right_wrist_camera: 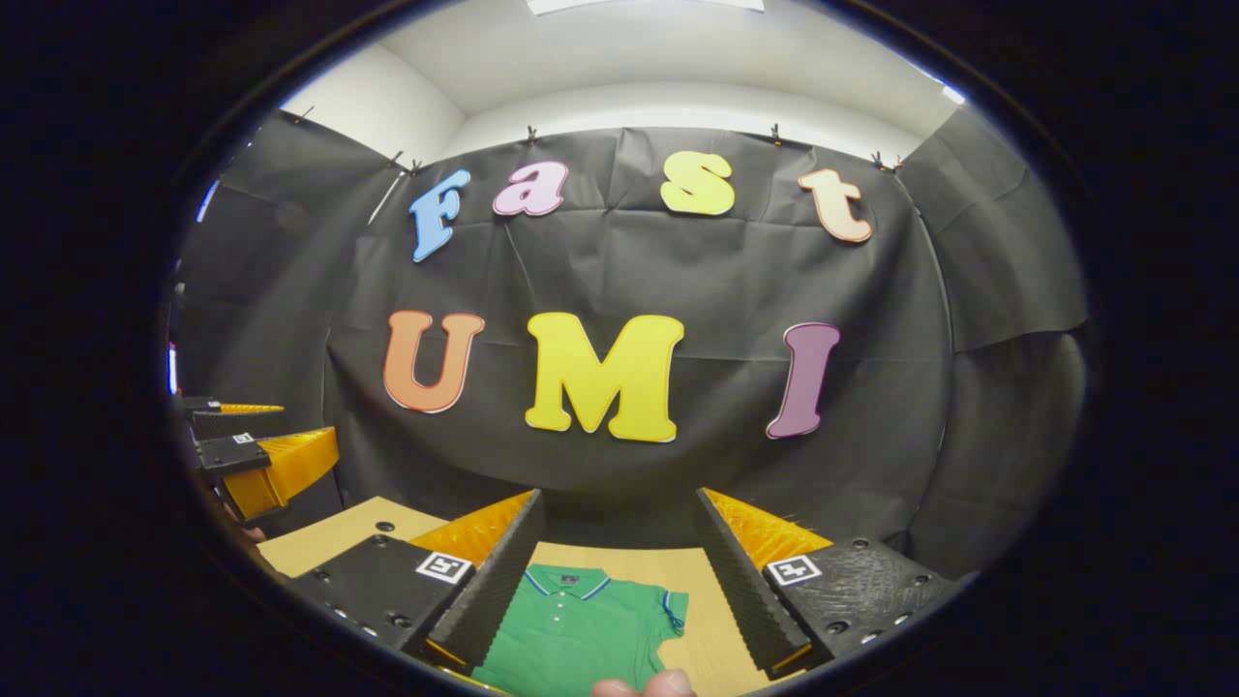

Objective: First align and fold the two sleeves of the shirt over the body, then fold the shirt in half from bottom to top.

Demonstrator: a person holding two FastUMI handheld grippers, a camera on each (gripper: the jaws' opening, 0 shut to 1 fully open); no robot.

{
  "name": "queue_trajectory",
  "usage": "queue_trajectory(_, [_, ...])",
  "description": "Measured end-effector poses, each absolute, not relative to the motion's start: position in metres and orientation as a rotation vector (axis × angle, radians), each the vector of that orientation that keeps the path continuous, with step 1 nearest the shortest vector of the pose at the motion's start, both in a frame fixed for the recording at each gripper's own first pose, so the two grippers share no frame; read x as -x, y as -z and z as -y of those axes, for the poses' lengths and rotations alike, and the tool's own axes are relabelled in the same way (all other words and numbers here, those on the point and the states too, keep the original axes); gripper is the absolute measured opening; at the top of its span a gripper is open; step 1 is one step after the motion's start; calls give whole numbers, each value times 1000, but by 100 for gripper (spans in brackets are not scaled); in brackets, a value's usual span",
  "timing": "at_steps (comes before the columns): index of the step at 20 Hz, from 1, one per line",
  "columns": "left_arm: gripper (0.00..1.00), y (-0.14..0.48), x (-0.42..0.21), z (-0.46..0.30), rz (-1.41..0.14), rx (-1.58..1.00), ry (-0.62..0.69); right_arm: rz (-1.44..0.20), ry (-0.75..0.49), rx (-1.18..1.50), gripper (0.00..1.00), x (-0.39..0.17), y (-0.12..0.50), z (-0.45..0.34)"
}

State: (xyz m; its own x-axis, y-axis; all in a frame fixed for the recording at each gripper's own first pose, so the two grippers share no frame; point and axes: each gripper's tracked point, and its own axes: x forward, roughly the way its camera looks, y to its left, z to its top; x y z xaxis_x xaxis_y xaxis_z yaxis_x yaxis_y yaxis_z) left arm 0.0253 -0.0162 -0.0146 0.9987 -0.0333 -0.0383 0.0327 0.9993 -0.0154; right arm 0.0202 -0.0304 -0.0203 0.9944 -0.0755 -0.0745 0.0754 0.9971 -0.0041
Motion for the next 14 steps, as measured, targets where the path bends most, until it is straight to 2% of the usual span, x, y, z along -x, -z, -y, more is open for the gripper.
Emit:
queue_trajectory(9, [100, 24, -42, 20, -64, 19, 7, -204, 51, 25, 96, -50, 80, 55])
queue_trajectory(14, [100, 26, -59, 17, -58, 2, -36, -341, 56, 69, 95, -91, 156, 88])
